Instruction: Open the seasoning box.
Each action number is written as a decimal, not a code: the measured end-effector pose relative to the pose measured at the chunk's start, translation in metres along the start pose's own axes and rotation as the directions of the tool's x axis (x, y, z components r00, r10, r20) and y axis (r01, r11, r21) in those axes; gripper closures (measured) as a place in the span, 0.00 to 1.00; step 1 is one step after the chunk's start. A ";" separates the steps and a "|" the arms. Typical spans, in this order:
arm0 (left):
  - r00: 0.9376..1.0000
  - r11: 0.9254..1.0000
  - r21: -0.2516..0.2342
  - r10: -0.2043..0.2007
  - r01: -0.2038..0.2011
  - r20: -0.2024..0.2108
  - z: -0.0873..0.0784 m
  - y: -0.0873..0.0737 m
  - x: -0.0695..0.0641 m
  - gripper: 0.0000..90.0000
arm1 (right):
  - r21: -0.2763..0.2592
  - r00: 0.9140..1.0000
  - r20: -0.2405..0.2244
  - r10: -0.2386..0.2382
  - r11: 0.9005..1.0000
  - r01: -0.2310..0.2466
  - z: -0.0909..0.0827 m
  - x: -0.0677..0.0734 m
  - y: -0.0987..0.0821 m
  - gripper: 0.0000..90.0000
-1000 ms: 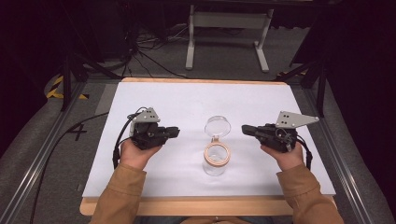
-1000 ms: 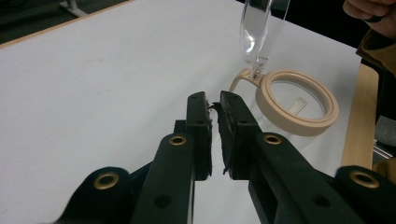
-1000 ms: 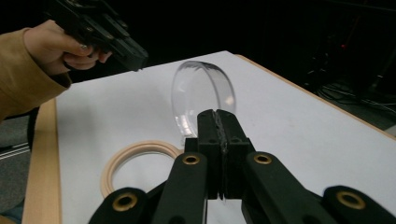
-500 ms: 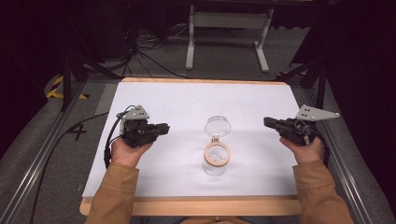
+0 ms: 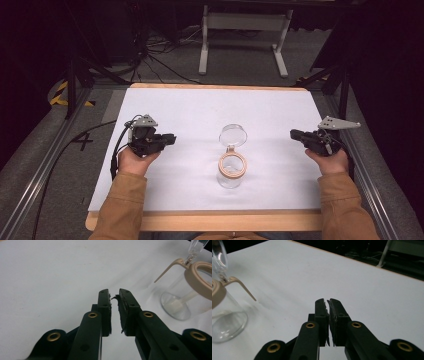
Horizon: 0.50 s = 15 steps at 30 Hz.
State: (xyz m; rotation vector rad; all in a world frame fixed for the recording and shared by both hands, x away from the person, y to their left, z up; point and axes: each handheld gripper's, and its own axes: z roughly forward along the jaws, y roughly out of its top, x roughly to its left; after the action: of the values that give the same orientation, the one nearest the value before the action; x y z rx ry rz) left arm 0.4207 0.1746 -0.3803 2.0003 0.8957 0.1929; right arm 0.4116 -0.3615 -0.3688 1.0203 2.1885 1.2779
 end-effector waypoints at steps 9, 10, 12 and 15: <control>1.000 0.998 0.061 0.006 -0.006 -0.013 0.014 -0.006 0.004 0.88 | 0.089 0.999 0.029 0.018 0.996 -0.021 0.015 -0.007 -0.015 0.92; 1.000 0.997 0.079 0.016 -0.015 -0.017 0.015 -0.007 0.005 0.88 | 0.108 0.999 0.028 0.017 0.994 -0.020 0.019 -0.008 -0.018 0.92; 1.000 0.995 0.094 0.014 -0.012 -0.020 0.018 -0.008 0.005 0.88 | 0.147 0.999 0.026 0.022 0.989 -0.025 0.025 -0.008 -0.022 0.92; 1.000 0.995 0.098 0.015 -0.013 -0.018 0.019 -0.008 0.006 0.88 | 0.220 1.000 0.022 0.010 0.975 -0.014 0.035 -0.007 -0.026 0.91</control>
State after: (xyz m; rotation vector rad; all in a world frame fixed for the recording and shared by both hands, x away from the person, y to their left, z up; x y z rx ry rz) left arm 0.4290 0.1681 -0.3989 2.0990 0.9194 0.1788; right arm 0.4286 -0.3549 -0.4090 1.1250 2.3504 1.0416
